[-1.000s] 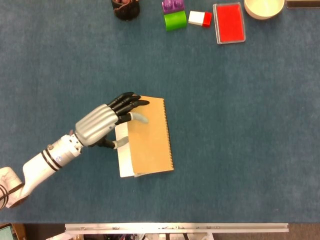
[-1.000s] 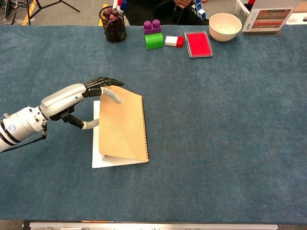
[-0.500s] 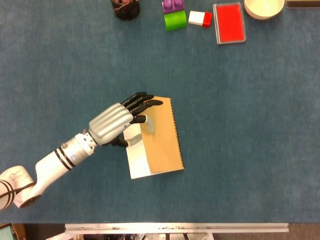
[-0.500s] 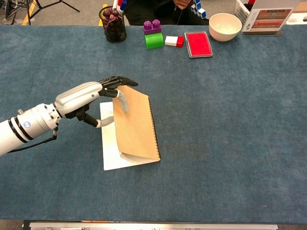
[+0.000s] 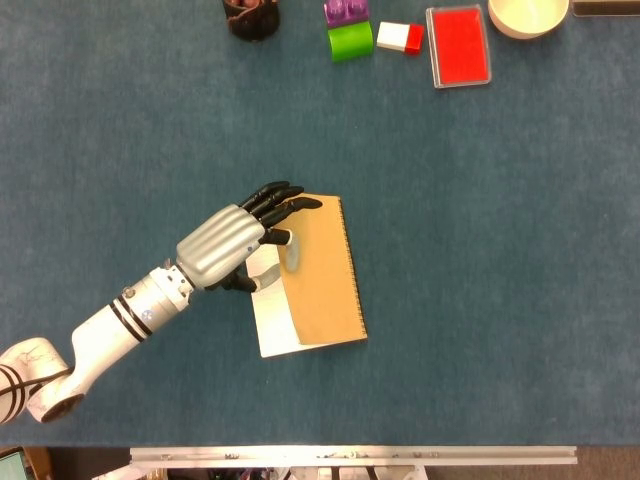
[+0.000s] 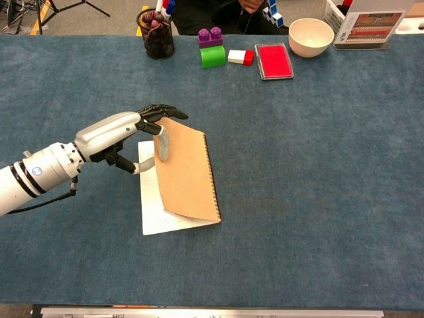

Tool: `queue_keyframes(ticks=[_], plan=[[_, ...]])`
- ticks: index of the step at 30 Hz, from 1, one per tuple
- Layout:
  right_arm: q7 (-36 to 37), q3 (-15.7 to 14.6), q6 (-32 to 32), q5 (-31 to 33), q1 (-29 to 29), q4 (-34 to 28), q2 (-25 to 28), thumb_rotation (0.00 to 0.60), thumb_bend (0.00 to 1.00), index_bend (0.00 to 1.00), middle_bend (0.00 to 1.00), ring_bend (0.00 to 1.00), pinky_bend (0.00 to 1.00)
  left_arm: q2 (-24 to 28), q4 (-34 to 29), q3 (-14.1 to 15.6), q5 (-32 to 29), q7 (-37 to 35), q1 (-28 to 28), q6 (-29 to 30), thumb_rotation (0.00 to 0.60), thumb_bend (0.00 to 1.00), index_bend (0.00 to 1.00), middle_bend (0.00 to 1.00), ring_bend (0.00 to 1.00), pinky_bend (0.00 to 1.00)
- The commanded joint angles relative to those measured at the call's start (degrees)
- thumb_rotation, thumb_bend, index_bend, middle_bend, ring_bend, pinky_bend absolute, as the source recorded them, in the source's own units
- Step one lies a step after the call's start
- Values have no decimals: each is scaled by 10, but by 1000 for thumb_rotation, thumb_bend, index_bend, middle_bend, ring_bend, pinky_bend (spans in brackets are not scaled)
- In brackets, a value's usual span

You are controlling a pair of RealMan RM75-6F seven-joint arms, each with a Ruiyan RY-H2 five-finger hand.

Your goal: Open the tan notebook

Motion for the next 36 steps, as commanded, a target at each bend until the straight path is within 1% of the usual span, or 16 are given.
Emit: queue_keyframes(ticks=[1,8,17,23,28,36], plan=[[0,0,0,1,-1,0,0,600,531,382,369,277,367,-2,0,-4,3,10,2,6,600,431,634,120,0,0],[0,0,0,2,-2,1,0,600,532,382,369,277,367,-20,31,-9,26,31,10,45,600,463,656,137,1,0],[0,1,-1,2,-1,2,-1,600,532,382,369,276,367,-17,36,-10,28,21,14,58,600,491,706,153,7,0],[1,1,-3,2,1,3,-2,600,532,382,369,277,367,1,42,-5,25,14,21,61,600,492,715,157,7,0],[3,2,-5,1,3,5,-4,600,531,382,369,277,367,23,61,0,13,10,32,57,600,494,723,162,8,0],[4,4,-5,-1,6,6,-6,600,532,382,369,277,367,46,105,-21,-25,-2,45,48,600,507,737,168,8,0]])
